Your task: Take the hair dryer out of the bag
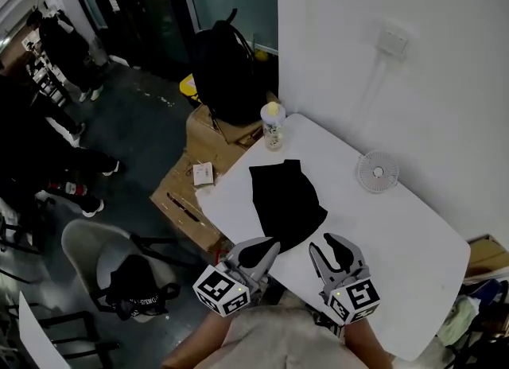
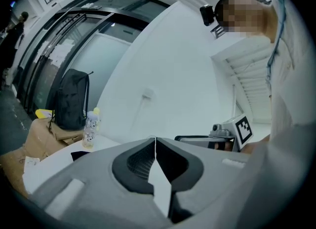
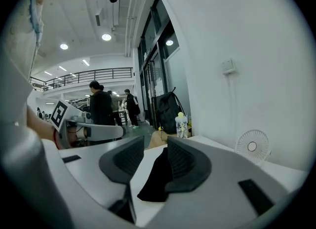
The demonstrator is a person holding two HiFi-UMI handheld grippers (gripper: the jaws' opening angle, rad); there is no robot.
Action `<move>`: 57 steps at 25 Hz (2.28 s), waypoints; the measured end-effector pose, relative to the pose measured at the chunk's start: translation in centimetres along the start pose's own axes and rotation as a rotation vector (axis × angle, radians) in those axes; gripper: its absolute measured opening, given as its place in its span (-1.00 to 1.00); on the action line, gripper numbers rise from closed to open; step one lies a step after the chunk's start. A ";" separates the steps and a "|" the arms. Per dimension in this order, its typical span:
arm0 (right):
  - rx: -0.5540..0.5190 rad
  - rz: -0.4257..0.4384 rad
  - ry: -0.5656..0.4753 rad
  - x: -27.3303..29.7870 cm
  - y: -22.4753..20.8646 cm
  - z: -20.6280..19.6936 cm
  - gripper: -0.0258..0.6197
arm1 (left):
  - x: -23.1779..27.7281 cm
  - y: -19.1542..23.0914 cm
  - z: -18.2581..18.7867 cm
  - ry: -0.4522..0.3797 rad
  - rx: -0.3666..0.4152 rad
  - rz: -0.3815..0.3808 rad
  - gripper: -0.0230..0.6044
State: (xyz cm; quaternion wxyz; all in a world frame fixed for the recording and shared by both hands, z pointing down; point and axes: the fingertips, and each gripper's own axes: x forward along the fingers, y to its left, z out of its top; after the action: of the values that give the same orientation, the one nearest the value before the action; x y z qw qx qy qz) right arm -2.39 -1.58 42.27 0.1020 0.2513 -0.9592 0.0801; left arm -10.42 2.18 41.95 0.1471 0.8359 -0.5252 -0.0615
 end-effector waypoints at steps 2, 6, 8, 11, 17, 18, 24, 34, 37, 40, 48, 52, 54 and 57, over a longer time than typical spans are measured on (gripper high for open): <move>-0.001 -0.014 0.006 0.5 -0.2 0.0 -0.44 | 0.4 1.0 0.1 0.006 -0.008 -0.009 -0.89; -0.005 -0.038 0.020 1.4 -0.7 -0.3 -0.43 | 1.1 2.3 -0.1 0.020 -0.015 -0.025 -0.89; 0.002 -0.046 0.026 1.7 -0.9 -0.4 -0.43 | 1.5 2.8 -0.2 0.031 -0.023 -0.029 -0.89; 0.017 -0.062 0.038 1.9 -1.5 -0.8 -0.43 | 2.4 3.3 -0.8 0.062 -0.021 -0.038 -0.89; 0.031 -0.072 0.044 2.2 -2.5 -1.6 -0.43 | 4.1 4.7 -2.6 0.115 -0.001 -0.035 -0.89; 0.034 -0.076 0.046 2.2 -2.8 -1.8 -0.43 | 4.4 4.9 -2.8 0.120 0.002 -0.036 -0.89; 0.054 -0.107 0.075 3.0 -4.3 -3.3 -0.41 | 6.2 6.9 -3.7 0.159 0.028 -0.029 -0.89; 0.083 -0.139 0.132 4.4 -5.8 -6.5 -0.40 | 8.5 9.3 -8.6 0.345 0.074 -0.027 -0.64; 0.093 -0.148 0.140 4.7 -6.2 -7.1 -0.40 | 9.1 9.6 -10.6 0.404 0.066 -0.033 -0.44; 0.105 -0.156 0.145 4.8 -6.5 -7.3 -0.40 | 9.8 10.0 -12.6 0.476 0.093 -0.027 -0.37; 0.125 -0.173 0.167 5.0 -7.0 -8.3 -0.39 | 11.2 12.2 -17.6 0.715 0.174 0.069 -0.30; 0.138 -0.173 0.185 5.0 -7.1 -9.1 -0.38 | 11.8 13.0 -18.3 0.751 0.153 0.089 -0.31; 0.149 -0.168 0.197 5.0 -7.1 -9.6 -0.37 | 12.0 13.3 -18.1 0.754 0.134 0.093 -0.53; 0.159 -0.161 0.209 5.2 -7.1 -10.1 -0.36 | 12.2 13.7 -17.6 0.765 0.108 0.095 -0.87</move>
State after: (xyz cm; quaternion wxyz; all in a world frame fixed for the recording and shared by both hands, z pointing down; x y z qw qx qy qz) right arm -1.73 -8.00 53.99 0.1873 0.3251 -0.9106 0.1734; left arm -12.27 -11.06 63.57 0.2909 0.7799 -0.4729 0.2890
